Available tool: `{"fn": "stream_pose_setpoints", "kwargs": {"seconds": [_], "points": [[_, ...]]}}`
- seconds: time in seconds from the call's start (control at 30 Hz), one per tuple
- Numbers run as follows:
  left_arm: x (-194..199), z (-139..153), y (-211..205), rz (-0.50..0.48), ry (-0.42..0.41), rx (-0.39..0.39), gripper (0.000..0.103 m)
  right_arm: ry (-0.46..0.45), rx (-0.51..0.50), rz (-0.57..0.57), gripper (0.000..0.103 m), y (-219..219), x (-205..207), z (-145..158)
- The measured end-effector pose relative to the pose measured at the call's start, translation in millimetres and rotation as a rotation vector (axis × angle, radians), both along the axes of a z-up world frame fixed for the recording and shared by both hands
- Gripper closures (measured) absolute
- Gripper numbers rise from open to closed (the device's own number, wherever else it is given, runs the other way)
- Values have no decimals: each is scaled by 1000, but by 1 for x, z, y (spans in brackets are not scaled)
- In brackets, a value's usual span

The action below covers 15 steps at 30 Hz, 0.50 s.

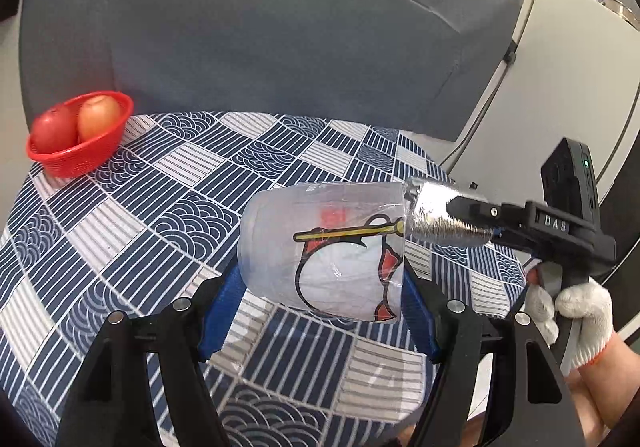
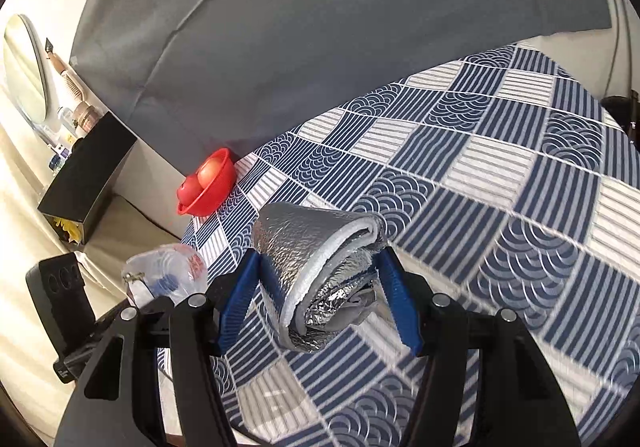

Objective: Collect trash
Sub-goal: 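Carry the clear bag and foil roll down over the trash bin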

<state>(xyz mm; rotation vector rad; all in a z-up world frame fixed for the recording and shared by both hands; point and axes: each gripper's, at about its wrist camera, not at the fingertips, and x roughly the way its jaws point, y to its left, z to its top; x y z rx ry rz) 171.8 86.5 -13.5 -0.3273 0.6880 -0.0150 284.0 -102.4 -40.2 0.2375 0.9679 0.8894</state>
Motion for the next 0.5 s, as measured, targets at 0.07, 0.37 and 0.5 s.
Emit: {"fn": "stream_pose_setpoints", "kwargs": {"seconds": [0.07,0.37,0.5], "points": [[-7,2,-5,1,-5,2,33,-34,-9,-20,41,-6,-12,7],[-48,3,-38,-4,-17,1,33,-39,34,-55,41,-38,-65,17],[-66,2,-48,11,-16,-9,34,-48,34,-59,41,-51,-88,19]]}}
